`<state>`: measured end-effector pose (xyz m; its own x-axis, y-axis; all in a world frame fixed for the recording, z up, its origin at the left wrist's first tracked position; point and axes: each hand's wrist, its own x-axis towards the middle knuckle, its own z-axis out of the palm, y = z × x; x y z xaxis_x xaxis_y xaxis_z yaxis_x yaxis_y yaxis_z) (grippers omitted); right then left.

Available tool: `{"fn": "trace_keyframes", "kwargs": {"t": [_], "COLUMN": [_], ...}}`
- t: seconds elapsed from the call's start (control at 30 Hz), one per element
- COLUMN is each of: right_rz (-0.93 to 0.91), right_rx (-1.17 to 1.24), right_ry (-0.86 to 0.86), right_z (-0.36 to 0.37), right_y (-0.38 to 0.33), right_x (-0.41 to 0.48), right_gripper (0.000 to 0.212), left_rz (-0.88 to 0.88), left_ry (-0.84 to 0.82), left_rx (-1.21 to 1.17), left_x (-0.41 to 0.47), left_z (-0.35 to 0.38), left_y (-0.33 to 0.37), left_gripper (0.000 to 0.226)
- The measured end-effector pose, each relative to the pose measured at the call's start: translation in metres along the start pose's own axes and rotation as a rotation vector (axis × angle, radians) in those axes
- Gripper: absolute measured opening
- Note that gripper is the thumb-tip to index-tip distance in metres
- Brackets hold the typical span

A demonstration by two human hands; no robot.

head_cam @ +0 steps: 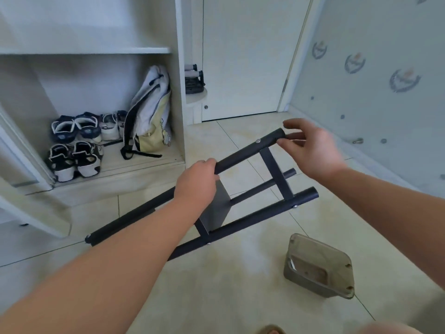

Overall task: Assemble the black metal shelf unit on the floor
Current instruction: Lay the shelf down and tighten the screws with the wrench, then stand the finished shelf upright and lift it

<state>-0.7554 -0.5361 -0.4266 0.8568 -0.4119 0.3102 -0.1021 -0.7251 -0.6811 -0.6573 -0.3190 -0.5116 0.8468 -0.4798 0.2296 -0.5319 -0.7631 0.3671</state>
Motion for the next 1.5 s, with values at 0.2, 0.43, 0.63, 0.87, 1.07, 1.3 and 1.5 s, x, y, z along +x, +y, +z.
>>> {"fn": "trace_keyframes", "kwargs": {"t": [0.2, 0.43, 0.63, 0.87, 1.07, 1.3, 1.5], "right_rz": [0.021, 0.342, 0.226, 0.151, 0.135, 0.151, 0.16], "right_rx": [-0.473, 0.012, 0.13, 0.106, 0.078, 0.074, 0.049], "right_ry": [0.05, 0.079, 0.131, 0.144, 0.135, 0.153, 0.163], "right_z": [-0.026, -0.02, -0.007, 0.005, 0.018, 0.024, 0.032], "right_y": [-0.001, 0.003, 0.009, 0.019, 0.022, 0.033, 0.025], "right_x": [-0.017, -0.014, -0.001, 0.023, 0.043, 0.053, 0.056], "right_gripper": [0.075, 0.067, 0.014, 0.027, 0.034, 0.026, 0.03], "left_rz": [-0.093, -0.129, -0.141, -0.22, -0.326, -0.356, -0.445], "left_ry": [0.149, 0.193, 0.185, 0.116, 0.095, 0.111, 0.185], "left_rx": [-0.154, -0.372, -0.493, -0.646, -0.686, -0.736, -0.72], "left_x": [0.002, 0.005, 0.026, 0.051, 0.073, 0.1, 0.096], "left_z": [-0.015, -0.005, 0.017, 0.057, 0.091, 0.102, 0.099], "left_y": [-0.003, 0.002, -0.001, -0.003, 0.002, 0.001, -0.001], "left_gripper": [0.011, 0.007, 0.009, 0.011, 0.011, 0.015, 0.029]}}
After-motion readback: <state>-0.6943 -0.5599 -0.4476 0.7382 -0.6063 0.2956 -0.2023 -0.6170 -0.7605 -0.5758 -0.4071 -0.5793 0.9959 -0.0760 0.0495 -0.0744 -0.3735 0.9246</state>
